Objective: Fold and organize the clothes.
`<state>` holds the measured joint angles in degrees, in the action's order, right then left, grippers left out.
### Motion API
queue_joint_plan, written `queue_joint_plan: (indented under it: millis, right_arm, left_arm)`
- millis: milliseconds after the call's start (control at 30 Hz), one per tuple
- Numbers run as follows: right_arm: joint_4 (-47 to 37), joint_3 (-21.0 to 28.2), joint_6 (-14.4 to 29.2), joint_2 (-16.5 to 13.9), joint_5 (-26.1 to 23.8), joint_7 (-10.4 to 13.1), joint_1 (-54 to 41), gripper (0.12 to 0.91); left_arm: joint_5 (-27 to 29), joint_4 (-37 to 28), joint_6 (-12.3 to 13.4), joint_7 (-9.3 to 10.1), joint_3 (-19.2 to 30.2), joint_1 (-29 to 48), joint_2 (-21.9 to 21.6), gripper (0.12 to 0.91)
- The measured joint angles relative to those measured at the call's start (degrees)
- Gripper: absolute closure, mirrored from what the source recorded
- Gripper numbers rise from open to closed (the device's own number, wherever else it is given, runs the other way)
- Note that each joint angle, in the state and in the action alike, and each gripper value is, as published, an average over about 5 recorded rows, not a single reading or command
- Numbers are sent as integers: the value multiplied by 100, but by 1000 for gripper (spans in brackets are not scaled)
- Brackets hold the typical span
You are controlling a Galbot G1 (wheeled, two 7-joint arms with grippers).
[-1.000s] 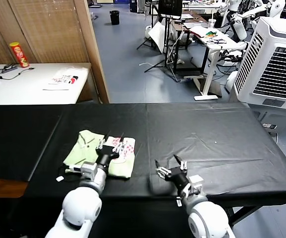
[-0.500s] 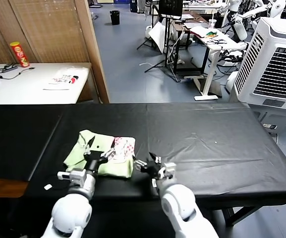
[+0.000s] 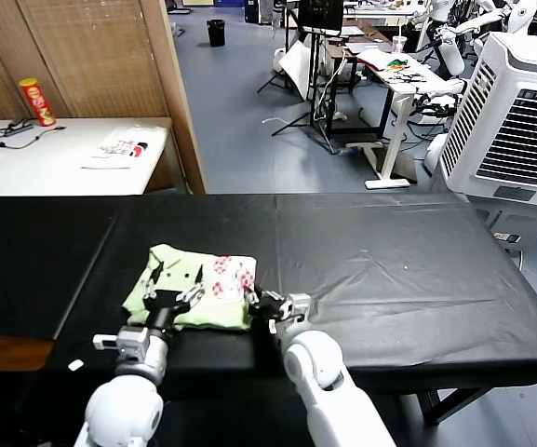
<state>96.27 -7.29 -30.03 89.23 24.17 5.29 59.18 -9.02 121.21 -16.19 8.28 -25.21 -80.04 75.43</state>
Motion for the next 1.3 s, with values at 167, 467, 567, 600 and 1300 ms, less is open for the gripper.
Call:
queue_joint_plan:
  millis: [167, 467, 567, 600, 1300]
  right_arm:
    - [18, -213, -12, -318, 83, -190, -194, 901]
    - [622, -668, -127, -1553, 327, -210, 60, 664]
    - [1084, -851, 43, -1867, 190, -132, 478, 497]
    - [1235, -923, 136, -1949, 109, -109, 634, 447]
    - [3471, -2214, 2711, -2406, -1609, 685, 4810, 227]
  left_arm:
    - [-109, 5, 41, 95, -106, -116, -28, 232]
    - [-281, -77, 446, 220, -228, -471, -178, 232]
    - [-297, -49, 469, 255, -218, -625, -214, 232]
    - [-323, -25, 449, 289, -208, -680, -228, 232]
    - [-1354, 1058, 199, 960, -660, -2524, -851, 232]
